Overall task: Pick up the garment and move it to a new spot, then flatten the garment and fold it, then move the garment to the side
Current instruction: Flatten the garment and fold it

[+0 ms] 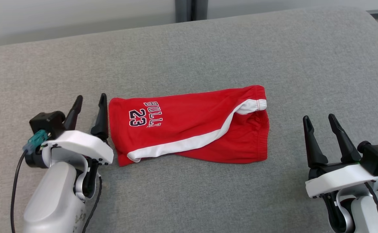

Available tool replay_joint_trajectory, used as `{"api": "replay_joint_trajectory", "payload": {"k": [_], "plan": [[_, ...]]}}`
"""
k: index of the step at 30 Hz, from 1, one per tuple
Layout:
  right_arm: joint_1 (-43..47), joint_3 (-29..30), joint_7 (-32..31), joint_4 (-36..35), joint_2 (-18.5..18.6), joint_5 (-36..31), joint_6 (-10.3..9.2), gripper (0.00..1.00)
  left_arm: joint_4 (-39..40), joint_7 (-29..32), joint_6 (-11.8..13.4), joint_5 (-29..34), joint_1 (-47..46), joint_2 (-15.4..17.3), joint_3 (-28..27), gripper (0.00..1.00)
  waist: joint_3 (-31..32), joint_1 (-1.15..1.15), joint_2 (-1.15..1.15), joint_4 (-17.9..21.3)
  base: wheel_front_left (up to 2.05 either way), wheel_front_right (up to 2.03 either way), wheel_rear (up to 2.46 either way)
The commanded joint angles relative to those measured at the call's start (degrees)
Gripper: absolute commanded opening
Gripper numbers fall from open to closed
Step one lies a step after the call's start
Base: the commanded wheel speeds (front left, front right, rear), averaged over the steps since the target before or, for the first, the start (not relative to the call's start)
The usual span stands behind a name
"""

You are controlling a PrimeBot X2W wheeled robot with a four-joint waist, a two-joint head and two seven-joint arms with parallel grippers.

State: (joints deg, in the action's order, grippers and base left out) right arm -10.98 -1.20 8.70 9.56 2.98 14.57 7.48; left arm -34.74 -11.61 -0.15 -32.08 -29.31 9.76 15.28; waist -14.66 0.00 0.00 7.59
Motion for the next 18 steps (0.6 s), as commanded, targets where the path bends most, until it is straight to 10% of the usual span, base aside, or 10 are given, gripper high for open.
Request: {"api": "replay_joint_trajectory", "payload": {"k": [1,18], "plan": [[-0.45,0.06,0.48,0.07,0.20,-0.13,0.02,1.00,0.67,-1.35,0.82,0.61,1.03,0.14,-0.68,1.00,0.53,0.00,0.00,-0.57,0.00,0.00,0.00],[1.95,0.31,-0.67,-0.02,1.05,-2.19,0.02,1.00,25.33,-3.63,6.24,11.67,19.71,-2.15,-12.37,1.00,6.09,0.00,0.00,-4.22,0.00,0.00,0.00]]}}
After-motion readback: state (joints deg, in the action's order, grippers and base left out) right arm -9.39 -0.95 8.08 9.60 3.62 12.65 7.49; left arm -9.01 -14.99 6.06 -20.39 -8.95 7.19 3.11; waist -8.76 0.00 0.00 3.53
